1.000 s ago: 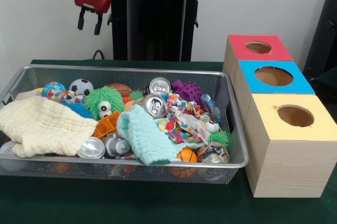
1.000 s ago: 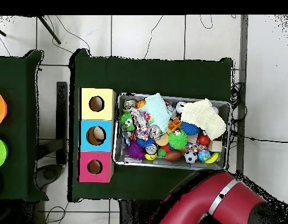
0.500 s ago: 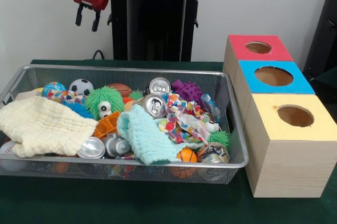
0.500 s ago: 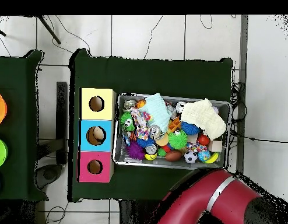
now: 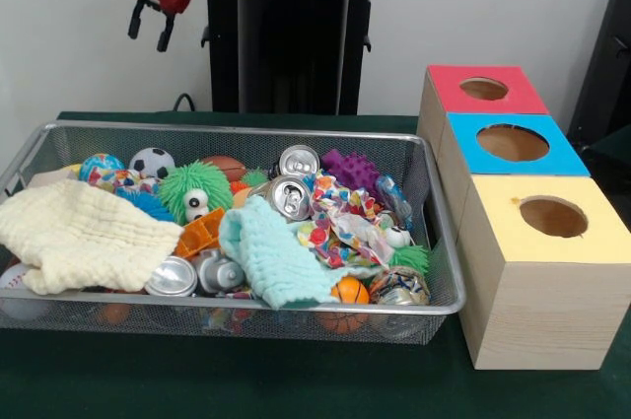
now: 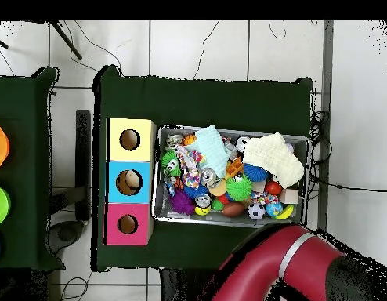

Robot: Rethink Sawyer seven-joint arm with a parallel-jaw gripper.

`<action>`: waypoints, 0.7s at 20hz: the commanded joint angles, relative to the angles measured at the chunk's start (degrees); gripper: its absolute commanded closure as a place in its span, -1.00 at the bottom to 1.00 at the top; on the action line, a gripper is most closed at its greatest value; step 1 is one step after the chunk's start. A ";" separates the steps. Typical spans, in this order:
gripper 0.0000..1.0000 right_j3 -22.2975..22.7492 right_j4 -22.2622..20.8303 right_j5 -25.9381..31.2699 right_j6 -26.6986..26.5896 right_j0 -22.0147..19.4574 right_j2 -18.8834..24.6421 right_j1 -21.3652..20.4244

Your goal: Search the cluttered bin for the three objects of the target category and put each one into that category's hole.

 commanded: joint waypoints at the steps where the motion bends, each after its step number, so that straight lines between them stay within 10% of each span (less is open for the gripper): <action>1: -1.00 6.22 -2.97 1.89 5.71 -2.09 9.22 13.55; 14: -1.00 5.81 -3.57 2.04 6.19 -1.05 8.99 13.70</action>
